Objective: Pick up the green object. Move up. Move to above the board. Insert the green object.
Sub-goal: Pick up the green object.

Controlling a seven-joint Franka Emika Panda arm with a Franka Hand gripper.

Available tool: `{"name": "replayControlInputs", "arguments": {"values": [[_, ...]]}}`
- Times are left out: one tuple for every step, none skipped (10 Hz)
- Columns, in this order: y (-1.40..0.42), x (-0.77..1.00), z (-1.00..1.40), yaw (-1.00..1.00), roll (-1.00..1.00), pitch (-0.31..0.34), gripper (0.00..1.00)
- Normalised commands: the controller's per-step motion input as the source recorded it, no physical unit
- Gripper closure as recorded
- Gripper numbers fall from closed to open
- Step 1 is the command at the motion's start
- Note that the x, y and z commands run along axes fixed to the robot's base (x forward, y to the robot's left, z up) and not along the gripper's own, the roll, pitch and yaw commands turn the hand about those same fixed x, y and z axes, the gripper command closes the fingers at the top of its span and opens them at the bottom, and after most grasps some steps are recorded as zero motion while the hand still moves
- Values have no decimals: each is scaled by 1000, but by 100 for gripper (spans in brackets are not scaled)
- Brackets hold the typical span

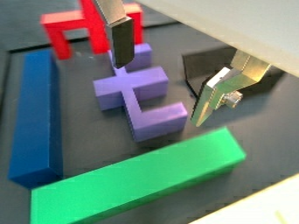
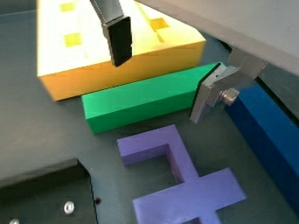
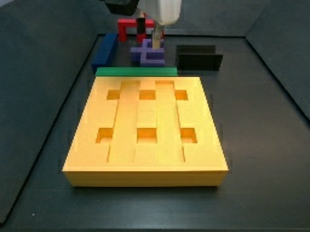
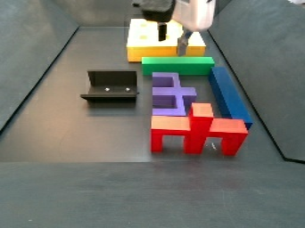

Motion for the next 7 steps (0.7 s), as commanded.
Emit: {"name": "replayControlInputs", "arguments": {"values": [[-29,0,-437,-949,-99,0,0],[-120,-3,-346,-889,-60,0,0],[-186,-57,-303,-843,-11,0,0],[-234,-86,-249,-806,0,0,0],[-263,-194,-200,-726,0,0,0],[-220,-369,-143,-640,9,0,0],[-206,-511,-149,-529,93,0,0]]}}
